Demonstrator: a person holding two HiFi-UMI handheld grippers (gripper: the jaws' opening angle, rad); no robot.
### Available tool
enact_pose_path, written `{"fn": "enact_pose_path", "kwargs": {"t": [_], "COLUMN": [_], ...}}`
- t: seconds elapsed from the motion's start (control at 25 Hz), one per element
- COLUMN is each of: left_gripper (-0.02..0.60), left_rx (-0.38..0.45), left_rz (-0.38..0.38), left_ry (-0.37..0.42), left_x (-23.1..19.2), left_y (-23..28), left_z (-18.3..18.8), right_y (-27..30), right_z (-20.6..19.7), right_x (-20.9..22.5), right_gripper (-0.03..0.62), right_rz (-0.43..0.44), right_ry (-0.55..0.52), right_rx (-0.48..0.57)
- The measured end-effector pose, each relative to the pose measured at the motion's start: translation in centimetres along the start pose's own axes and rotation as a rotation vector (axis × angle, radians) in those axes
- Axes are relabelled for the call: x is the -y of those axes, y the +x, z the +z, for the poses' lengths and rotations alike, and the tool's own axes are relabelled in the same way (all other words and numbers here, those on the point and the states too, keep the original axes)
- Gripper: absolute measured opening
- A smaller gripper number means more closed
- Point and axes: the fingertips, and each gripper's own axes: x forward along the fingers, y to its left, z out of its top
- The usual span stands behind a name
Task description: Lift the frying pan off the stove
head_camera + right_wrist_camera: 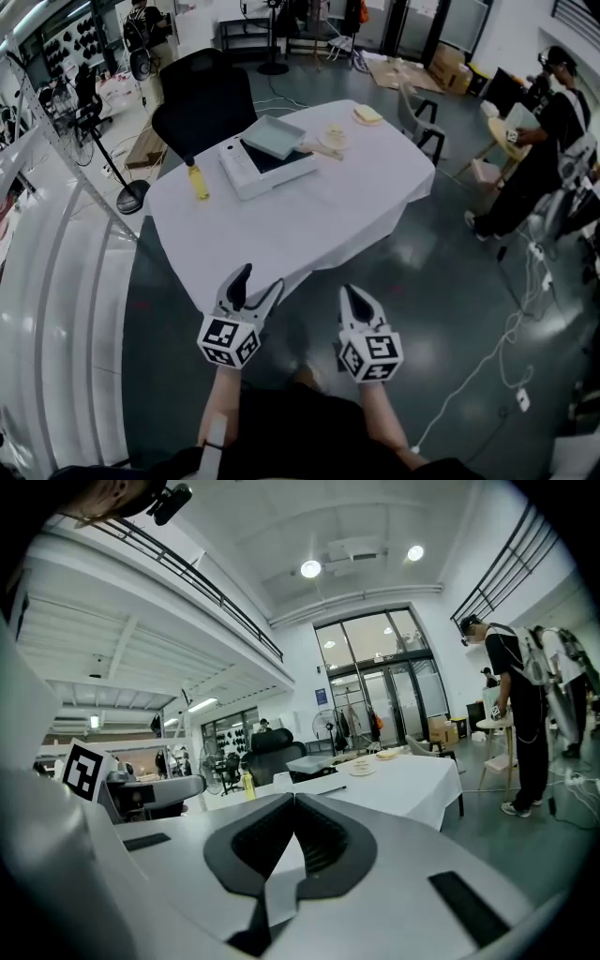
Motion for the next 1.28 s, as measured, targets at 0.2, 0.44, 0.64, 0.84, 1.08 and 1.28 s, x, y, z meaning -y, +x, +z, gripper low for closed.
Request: {"fn": "enact_pose_path", "kwargs": {"t": [0.2,0.44,0.64,0.84,1.08,1.28], "left_gripper": [0.305,0.305,0.304,0.305,0.304,0.305], "left_rx": [0.008,-0.011,-0.033,-0.037,-0.047,-0.038], "left_rz": [0.022,0.03,0.013,0.001,0.002,0.005], "left_ry": [0.003,-0.018,-0.039,-0.04,-0.04,-0.042], "left_x": [0.4,1.1,1.9,1.8,1.1,-0.4], "left_y": [1.9,2.3,2.7,4.3,7.6,12.0], "left_z": [-0.4,-1.8,-2.9,-3.2,-3.1,-2.0], "right_y": [0.8,0.5,0.1,1.0,3.4,7.0], "right_z": [0.4,-0.4,-1.8,-2.1,-1.4,0.2], "right_x": [1.7,2.9,3.0,4.4,6.7,9.2], "right_gripper": [0.005,0.005,0.005,0.005,0.005,0.005], "right_rz": [0.021,0.025,0.022,0.002,-0.004,-0.002], "right_ry": [-0.002,0.024,0.049,0.054,0.057,0.052], "right_rx": [0.0,0.008,-0.012,-0.014,-0.03,-0.027]}}
